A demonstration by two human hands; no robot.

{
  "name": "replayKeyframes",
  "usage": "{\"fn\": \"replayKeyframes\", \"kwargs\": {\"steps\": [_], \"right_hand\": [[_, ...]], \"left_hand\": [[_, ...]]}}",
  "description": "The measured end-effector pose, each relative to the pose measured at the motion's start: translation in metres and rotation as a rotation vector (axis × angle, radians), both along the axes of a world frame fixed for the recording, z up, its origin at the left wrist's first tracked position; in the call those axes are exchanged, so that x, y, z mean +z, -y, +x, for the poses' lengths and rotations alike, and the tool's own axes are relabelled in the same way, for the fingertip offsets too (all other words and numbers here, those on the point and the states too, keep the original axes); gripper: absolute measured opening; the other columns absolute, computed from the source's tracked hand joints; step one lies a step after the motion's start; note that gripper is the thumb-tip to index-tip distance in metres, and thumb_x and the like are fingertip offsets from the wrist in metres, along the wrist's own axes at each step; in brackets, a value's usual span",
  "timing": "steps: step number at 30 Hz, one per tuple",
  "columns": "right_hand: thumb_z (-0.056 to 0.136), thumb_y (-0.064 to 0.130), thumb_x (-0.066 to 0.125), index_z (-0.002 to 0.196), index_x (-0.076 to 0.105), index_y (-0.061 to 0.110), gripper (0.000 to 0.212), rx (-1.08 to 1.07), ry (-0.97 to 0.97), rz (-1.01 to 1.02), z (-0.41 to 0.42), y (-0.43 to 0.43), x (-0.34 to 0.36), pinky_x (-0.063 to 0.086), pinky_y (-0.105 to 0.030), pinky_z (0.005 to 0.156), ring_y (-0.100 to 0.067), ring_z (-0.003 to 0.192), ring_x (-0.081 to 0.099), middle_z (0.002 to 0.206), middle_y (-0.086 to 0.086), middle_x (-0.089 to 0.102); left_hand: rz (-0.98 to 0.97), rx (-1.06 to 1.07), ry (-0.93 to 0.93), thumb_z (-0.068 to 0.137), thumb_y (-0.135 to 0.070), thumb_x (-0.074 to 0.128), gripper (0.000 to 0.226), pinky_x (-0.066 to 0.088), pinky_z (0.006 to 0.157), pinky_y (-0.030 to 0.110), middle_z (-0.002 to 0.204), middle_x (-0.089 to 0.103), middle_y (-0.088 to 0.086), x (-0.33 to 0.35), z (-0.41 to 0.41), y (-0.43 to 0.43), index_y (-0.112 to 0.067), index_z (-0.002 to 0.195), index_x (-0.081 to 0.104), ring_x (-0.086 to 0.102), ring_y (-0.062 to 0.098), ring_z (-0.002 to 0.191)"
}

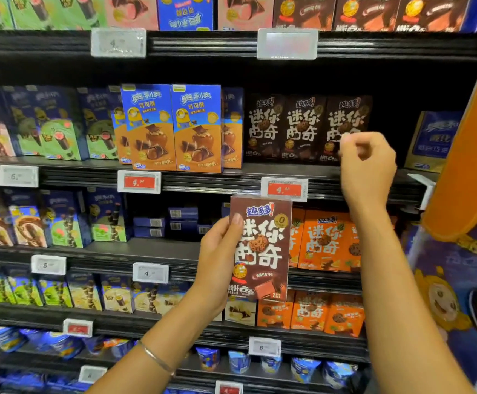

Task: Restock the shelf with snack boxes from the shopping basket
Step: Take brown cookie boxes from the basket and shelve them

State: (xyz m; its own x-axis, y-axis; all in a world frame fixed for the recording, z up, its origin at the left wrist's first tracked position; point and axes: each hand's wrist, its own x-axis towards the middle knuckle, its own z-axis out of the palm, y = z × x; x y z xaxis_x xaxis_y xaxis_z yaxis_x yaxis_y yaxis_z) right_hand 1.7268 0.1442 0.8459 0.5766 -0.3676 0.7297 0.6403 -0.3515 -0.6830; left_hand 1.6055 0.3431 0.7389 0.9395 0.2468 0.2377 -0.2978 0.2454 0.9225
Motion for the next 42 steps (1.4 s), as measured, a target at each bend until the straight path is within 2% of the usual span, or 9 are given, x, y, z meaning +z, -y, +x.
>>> {"fn": "replayKeyframes", "kwargs": {"steps": [4,6,11,14,20,26,28,31,42], "right_hand": [[0.087,0.061,0.06,0.1,0.068,0.031,0.033,0.536,-0.169,-0.079,-0.054,-0.027,-0.024,0.056,-0.021,0.072,-0.006,0.088,0.07,0.093,0.006,0.073],[0.08,0.062,0.068,0.107,0.064,0.034,0.039,0.604,-0.197,-0.179,-0.063,-0.033,-0.027,0.059,-0.026,0.074,-0.008,0.091,0.07,0.102,0.006,0.072],[0.086,0.044,0.076,0.122,0.055,0.03,0.044,0.517,-0.122,-0.229,-0.061,-0.037,-0.007,0.06,-0.024,0.071,-0.003,0.094,0.07,0.113,0.013,0.068],[0.09,0.036,0.075,0.122,0.055,0.025,0.039,0.445,-0.059,-0.195,-0.049,-0.03,0.018,0.057,-0.017,0.068,0.001,0.094,0.068,0.113,0.013,0.066],[0.09,0.028,0.074,0.125,0.054,0.017,0.042,0.199,-0.075,-0.107,-0.003,-0.022,0.042,0.051,-0.011,0.065,0.007,0.087,0.064,0.106,0.01,0.063],[0.095,0.028,0.069,0.121,0.052,0.011,0.037,0.109,-0.248,-0.131,0.045,-0.044,0.029,0.057,-0.035,0.076,-0.022,0.103,0.065,0.122,-0.011,0.064],[0.096,0.032,0.067,0.119,0.053,0.01,0.035,0.073,-0.272,-0.172,0.052,-0.05,0.03,0.052,-0.031,0.07,-0.025,0.105,0.063,0.124,-0.013,0.062],[0.096,0.036,0.066,0.12,0.054,0.006,0.039,0.009,-0.305,-0.242,0.06,-0.06,0.032,0.055,-0.042,0.082,-0.031,0.11,0.06,0.124,-0.015,0.059],[0.096,0.025,0.063,0.112,0.058,0.004,0.027,-0.12,-0.442,-0.366,0.078,-0.089,0.04,0.043,-0.039,0.073,-0.038,0.102,0.061,0.119,-0.018,0.059]], "left_hand": [[0.045,0.094,0.221,0.102,-0.043,0.061,0.029,0.064,0.074,0.033,0.108,0.08,0.009,0.042,0.008,-0.002,-0.02,0.113,0.073,0.078,0.028,0.098],[0.065,0.124,0.277,0.102,-0.041,0.06,0.032,0.064,0.077,0.036,0.108,0.079,0.008,0.066,0.017,-0.004,-0.015,0.117,0.07,0.077,0.027,0.098],[0.101,0.114,0.336,0.105,-0.036,0.06,0.038,0.061,0.073,0.029,0.104,0.078,0.004,0.104,0.043,-0.002,-0.004,0.126,0.062,0.077,0.021,0.095],[0.212,0.127,0.387,0.1,-0.046,0.056,0.056,0.06,0.085,0.033,0.122,0.071,0.007,0.128,0.05,-0.001,-0.006,0.139,0.053,0.073,0.019,0.108],[1.159,0.794,0.596,0.092,-0.045,0.061,0.061,0.046,0.102,0.047,0.14,0.056,0.006,0.157,0.057,-0.057,-0.014,0.144,0.055,0.054,0.026,0.129],[1.587,0.851,0.456,0.091,-0.066,0.056,0.082,0.027,0.121,0.055,0.154,0.042,0.01,0.164,0.067,-0.094,-0.017,0.154,0.043,0.037,0.031,0.146],[1.665,0.849,0.422,0.091,-0.071,0.053,0.087,0.017,0.126,0.057,0.157,0.039,0.011,0.166,0.07,-0.098,-0.018,0.159,0.036,0.032,0.032,0.15],[1.708,0.853,0.385,0.092,-0.072,0.051,0.091,0.01,0.129,0.06,0.158,0.037,0.013,0.168,0.076,-0.099,-0.018,0.162,0.029,0.03,0.034,0.152],[1.738,0.916,0.391,0.094,-0.058,0.051,0.083,0.016,0.126,0.063,0.153,0.041,0.017,0.162,0.088,-0.101,-0.014,0.162,0.03,0.035,0.04,0.146]]}}
